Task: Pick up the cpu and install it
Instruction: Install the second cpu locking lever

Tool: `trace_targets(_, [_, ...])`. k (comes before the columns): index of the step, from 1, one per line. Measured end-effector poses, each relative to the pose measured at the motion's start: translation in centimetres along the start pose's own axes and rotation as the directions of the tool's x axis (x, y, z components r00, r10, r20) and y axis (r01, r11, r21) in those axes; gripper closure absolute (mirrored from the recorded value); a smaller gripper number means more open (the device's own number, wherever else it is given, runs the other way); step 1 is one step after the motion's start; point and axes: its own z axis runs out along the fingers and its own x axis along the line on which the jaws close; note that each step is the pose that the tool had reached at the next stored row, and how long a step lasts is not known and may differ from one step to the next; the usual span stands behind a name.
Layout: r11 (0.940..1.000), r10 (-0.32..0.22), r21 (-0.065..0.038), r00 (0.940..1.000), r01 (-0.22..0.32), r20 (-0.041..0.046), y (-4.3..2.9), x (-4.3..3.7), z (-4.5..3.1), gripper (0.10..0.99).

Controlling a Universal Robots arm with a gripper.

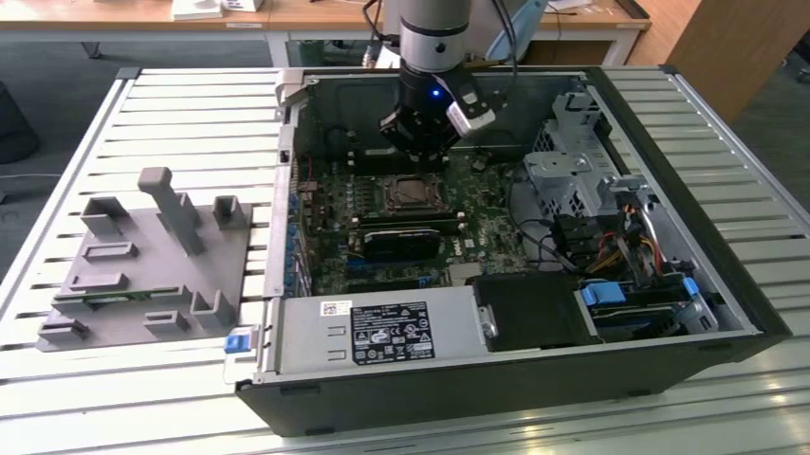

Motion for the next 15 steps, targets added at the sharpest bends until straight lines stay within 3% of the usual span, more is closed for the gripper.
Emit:
trace_targets(11, [1.0000, 0.000, 0.000, 1.0000, 0.000, 0.0001, -0.95, 0.01, 0.02, 0.980])
trace_targets(15, [1.0000, 0.000, -0.002, 1.0000, 0.000, 0.0000, -0.99, 0.00, -0.84, 0.980])
